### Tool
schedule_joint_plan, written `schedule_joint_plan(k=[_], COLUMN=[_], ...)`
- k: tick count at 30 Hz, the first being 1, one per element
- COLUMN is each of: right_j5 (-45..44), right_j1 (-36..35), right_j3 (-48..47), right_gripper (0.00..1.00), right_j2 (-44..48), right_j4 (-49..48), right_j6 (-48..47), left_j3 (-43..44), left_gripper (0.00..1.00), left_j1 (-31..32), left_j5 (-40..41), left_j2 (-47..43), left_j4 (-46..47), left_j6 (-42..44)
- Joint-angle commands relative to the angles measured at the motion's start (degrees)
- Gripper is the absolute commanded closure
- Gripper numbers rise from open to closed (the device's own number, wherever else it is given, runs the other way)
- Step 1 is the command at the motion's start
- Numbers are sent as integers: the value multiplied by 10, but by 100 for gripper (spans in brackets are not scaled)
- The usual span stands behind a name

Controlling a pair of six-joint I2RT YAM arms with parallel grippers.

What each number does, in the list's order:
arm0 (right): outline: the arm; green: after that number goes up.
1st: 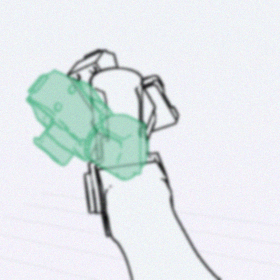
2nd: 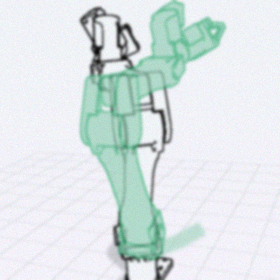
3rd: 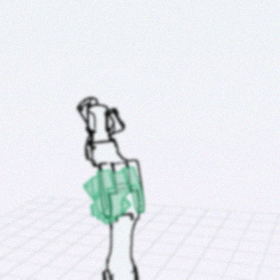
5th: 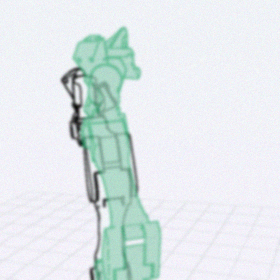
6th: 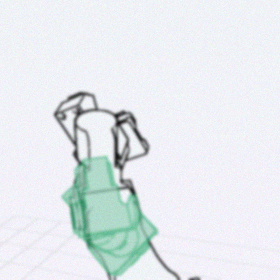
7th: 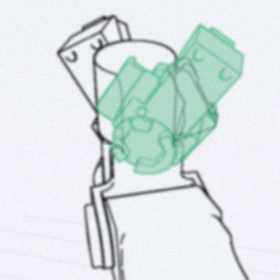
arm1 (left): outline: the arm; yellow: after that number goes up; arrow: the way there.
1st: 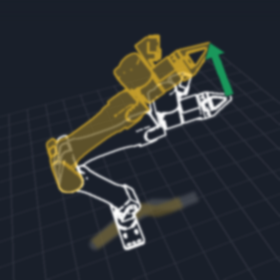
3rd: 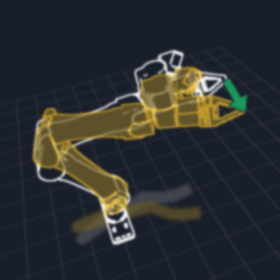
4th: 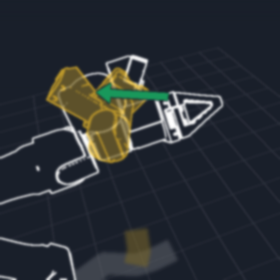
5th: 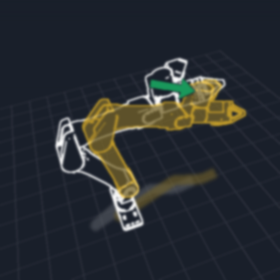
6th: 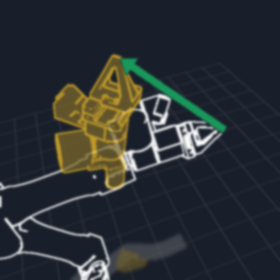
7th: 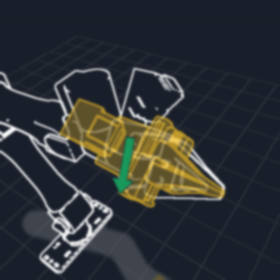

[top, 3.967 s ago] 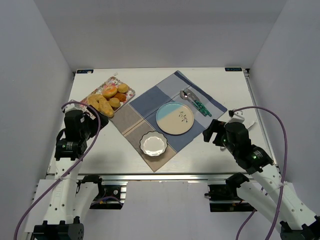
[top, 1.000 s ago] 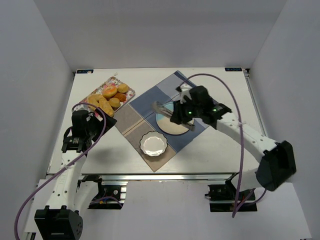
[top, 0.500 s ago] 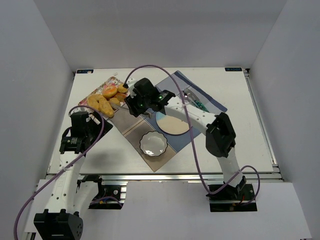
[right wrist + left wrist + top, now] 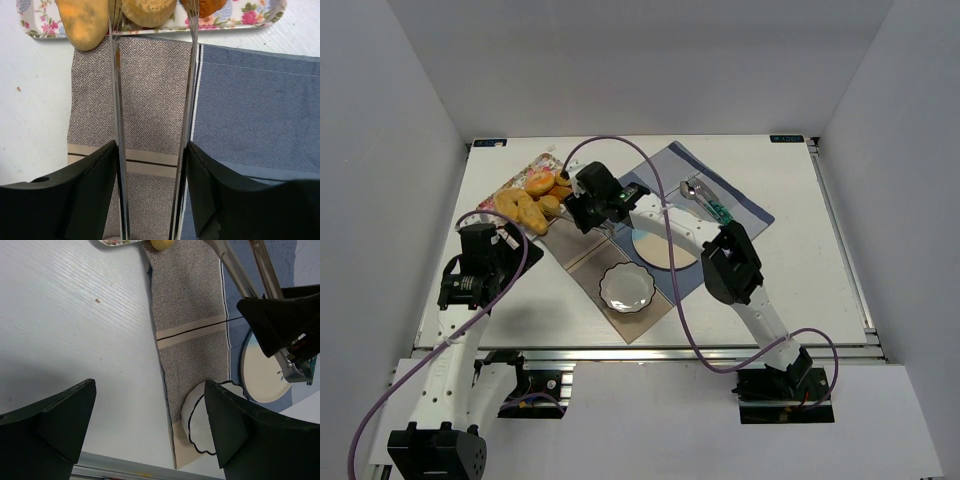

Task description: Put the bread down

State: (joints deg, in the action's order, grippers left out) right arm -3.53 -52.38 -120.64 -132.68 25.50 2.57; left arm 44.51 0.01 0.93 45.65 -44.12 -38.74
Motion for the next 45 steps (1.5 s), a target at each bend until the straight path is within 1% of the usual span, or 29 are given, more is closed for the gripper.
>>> schedule_joint_plan(k=[1,7,10,11,13,14,16,17,19,20,21,23,25,26,28,29,30,31,32,33,34,35,36,37,40,41,44,45], right_j5=[19,30,29,29,30,30,30,30,30,30,23,10,-19,-29,-56,-67,-72,-79,-93,-98,-101,-103,-103,-104,-117,-120,-130,-132], right_j1=[1,2,2,2,2,2,2,2,2,2,2,2,3,3,7,9,14,18,25,30,36,42,54,61,74,75,76,77], right_j3=[-37,-51,-57,-57,-53,-50,-44,-25,1,15,42,65,103,118,186,213,274,310,381,382,454,490,555,585,661,694,730,735], right_gripper=[40,40,48,55,59,63,66,70,72,73,73,73,73,73,73,73,73,73,72,72,72,72,72,71,70,68,64,62], right_j2=[-15,-40,-48,-49,-45,-37,-23,-2,24,53,67,108,133,162,196,235,255,299,324,346,392,414,435,477,541,553,582,587], right_j4=[-27,-48,-54,-55,-59,-61,-68,-76,-108,-119,-134,-143,-145,-144,-151,-158,-161,-164,-168,-170,-172,-172,-172,-173,-172,-170,-157,-154], right_j6=[8,27,34,36,43,45,50,51,55,59,62,63,66,66,71,74,77,82,96,106,117,139,150,160,187,192,211,215], left_j3=[11,8,8,8,8,8,10,11,11,10,10,9,9,9,10,9,9,8,8,8,7,5,4,4,6,4,-11,-14], left_gripper=[2,2,2,2,2,2,2,2,2,2,2,2,2,2,2,2,2,2,2,2,2,2,2,2,2,2,2,2], left_j1=[1,1,1,1,1,1,1,1,1,1,1,1,1,1,1,1,1,1,1,1,1,1,0,1,1,1,1,1], left_j5=[5,4,2,3,4,4,4,5,6,6,6,7,7,7,7,6,5,5,6,5,5,4,0,1,4,3,-8,-28], left_j2=[-13,-11,-10,-10,-10,-9,-9,-9,-10,-12,-12,-12,-11,-10,-8,-8,-8,-9,-10,-10,-11,-10,-9,-8,-1,0,8,13], left_j4=[12,13,15,15,17,18,17,17,17,18,18,16,15,13,13,13,13,13,13,14,15,19,21,20,18,21,42,50], left_j6=[13,14,15,14,14,15,15,15,13,14,13,13,11,10,9,8,8,7,4,3,2,2,2,2,2,2,-5,-5])
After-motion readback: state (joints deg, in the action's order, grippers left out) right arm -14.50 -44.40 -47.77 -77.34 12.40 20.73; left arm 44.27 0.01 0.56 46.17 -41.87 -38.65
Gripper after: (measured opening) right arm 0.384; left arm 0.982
